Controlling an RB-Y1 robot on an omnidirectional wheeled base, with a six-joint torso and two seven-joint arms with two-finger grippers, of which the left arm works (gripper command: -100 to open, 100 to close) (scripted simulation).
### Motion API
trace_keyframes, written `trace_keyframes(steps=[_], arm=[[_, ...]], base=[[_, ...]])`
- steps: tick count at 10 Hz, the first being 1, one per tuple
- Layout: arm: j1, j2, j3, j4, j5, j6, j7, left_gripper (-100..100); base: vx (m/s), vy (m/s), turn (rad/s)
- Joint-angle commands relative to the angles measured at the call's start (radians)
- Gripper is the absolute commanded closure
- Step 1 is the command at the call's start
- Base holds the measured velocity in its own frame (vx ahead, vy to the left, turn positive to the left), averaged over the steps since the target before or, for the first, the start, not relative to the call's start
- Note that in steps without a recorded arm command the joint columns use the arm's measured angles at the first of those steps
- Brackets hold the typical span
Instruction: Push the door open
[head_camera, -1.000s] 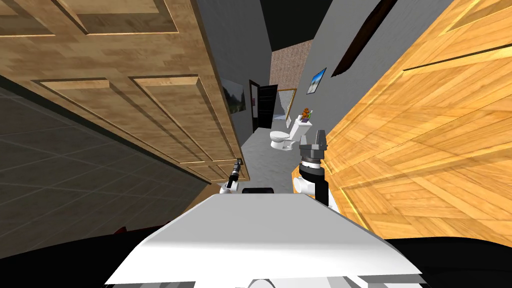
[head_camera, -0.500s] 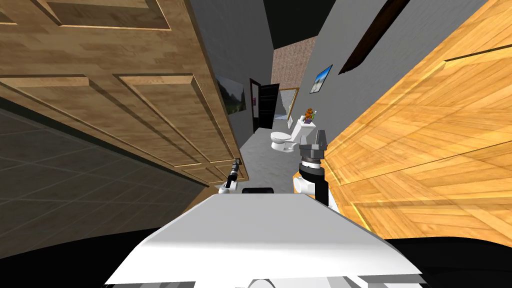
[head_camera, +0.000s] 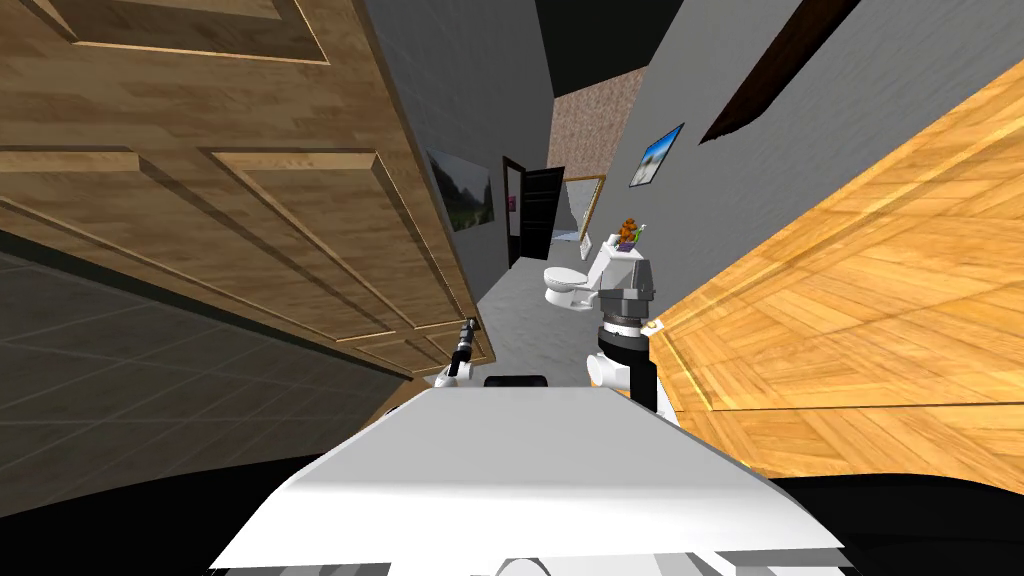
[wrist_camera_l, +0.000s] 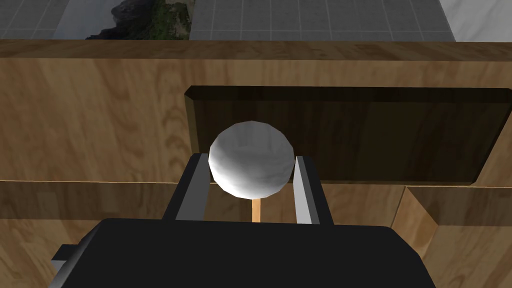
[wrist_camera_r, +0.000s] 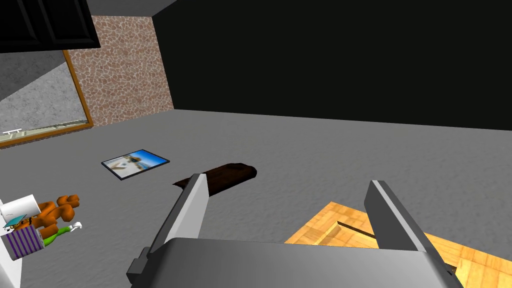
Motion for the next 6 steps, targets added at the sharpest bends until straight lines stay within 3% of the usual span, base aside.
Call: trace_keyframes(steps=[1, 6], arm=[[0.008, 0.012, 0.016, -0.028, 0.008, 0.015, -0.004, 100], [0.005, 0.015, 0.068, -0.020, 0.035, 0.018, -0.024, 100]], base=[[0.139, -0.056, 0.040], [0.145, -0.057, 0.050]])
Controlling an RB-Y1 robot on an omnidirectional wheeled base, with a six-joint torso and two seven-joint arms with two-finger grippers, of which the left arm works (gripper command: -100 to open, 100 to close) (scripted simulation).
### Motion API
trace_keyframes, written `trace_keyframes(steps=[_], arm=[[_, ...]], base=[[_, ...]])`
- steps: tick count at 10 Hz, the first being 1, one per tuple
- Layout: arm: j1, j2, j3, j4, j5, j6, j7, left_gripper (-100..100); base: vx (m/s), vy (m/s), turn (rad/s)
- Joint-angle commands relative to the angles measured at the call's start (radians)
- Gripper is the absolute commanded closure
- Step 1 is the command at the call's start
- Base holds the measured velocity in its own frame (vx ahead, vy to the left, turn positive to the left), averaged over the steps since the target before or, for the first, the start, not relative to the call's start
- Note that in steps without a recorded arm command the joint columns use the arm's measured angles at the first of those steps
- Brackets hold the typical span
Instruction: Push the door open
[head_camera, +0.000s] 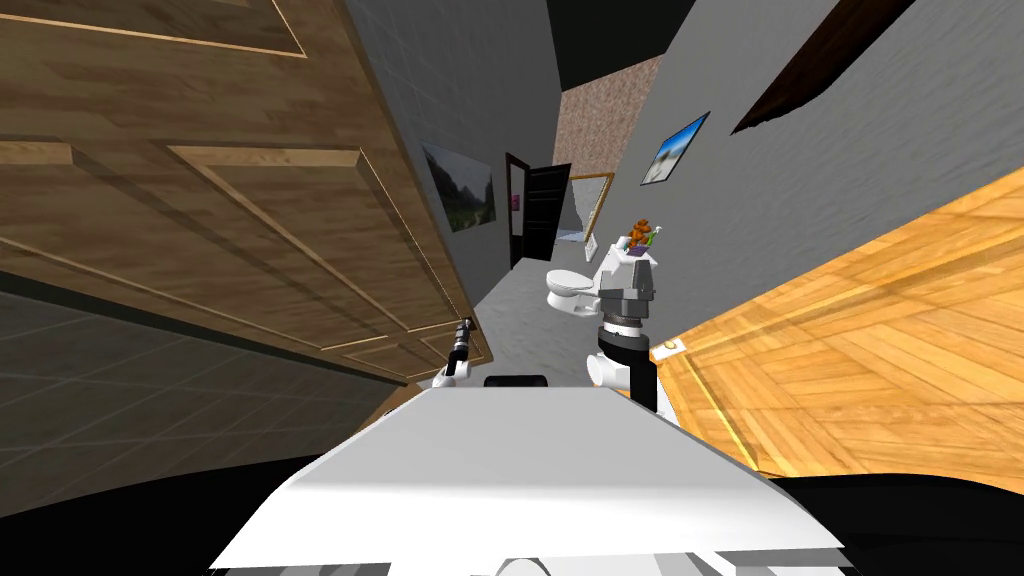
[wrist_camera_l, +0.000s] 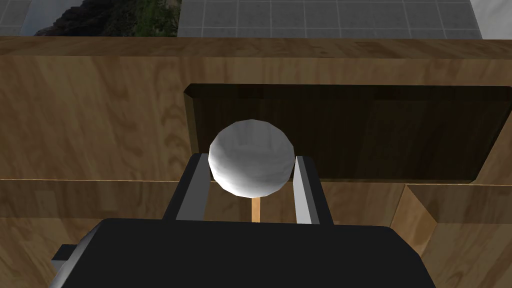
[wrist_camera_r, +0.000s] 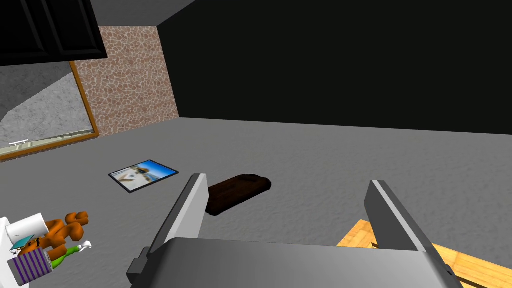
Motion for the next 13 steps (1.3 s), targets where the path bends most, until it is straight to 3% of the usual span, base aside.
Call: trace_keyframes(steps=[1, 8, 9, 13], arm=[[-0.001, 0.012, 0.026, 0.001, 0.013, -0.002, -0.006, 100], [-0.006, 0.014, 0.092, 0.010, 0.048, 0.002, -0.031, 100], [-0.004, 0.017, 0.088, 0.019, 0.045, -0.002, -0.027, 100], [-0.002, 0.026, 0.131, 0.020, 0.071, -0.004, -0.042, 100]], base=[[0.189, -0.077, 0.067], [0.189, -0.076, 0.064], [0.079, -0.021, 0.037], [0.167, -0.020, 0.042]])
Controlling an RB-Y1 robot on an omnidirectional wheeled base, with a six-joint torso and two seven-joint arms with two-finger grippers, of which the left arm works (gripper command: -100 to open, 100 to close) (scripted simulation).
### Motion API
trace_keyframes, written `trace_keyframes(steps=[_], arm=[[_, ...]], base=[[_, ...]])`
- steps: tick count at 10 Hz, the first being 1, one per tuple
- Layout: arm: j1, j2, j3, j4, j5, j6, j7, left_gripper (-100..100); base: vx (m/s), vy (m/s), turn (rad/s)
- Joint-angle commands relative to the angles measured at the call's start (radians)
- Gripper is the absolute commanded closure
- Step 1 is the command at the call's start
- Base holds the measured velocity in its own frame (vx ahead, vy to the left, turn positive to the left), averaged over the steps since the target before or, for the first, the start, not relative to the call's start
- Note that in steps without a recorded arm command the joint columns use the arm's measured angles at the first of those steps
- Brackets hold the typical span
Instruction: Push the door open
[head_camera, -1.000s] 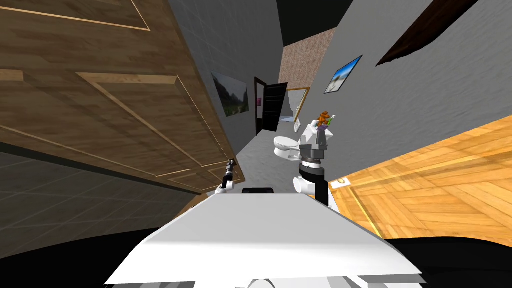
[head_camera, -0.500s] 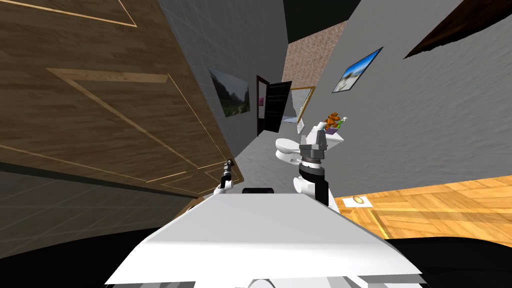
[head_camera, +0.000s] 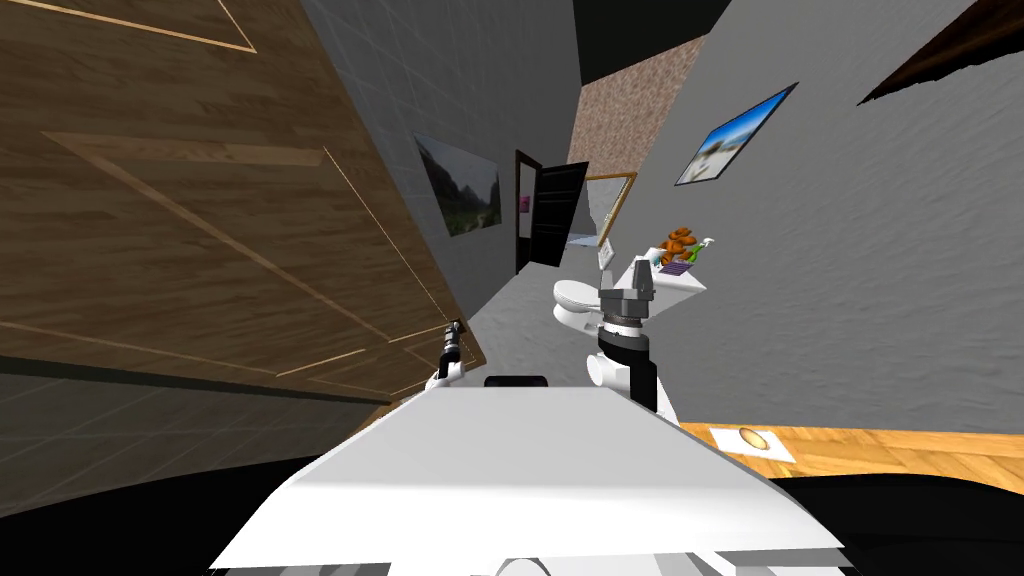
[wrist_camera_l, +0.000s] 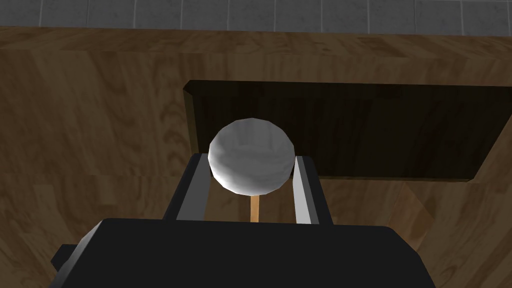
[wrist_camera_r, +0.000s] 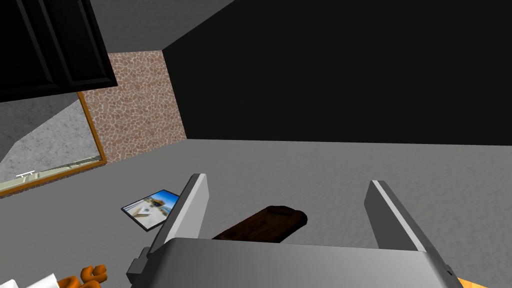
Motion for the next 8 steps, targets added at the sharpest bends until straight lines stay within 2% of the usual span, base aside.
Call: trace_keyframes(steps=[1, 3, 4, 8], arm=[[-0.013, 0.010, 0.015, 0.018, 0.009, -0.012, -0.002, 100], [-0.012, 0.015, 0.041, 0.020, 0.025, -0.013, -0.012, 100], [-0.012, 0.015, 0.041, 0.020, 0.025, -0.013, -0.012, 100], [-0.009, 0.022, 0.082, 0.024, 0.049, -0.014, -0.028, 100]], base=[[0.204, -0.022, 0.050], [0.226, -0.022, 0.057], [0.162, -0.009, 0.040], [0.179, -0.035, 0.048]])
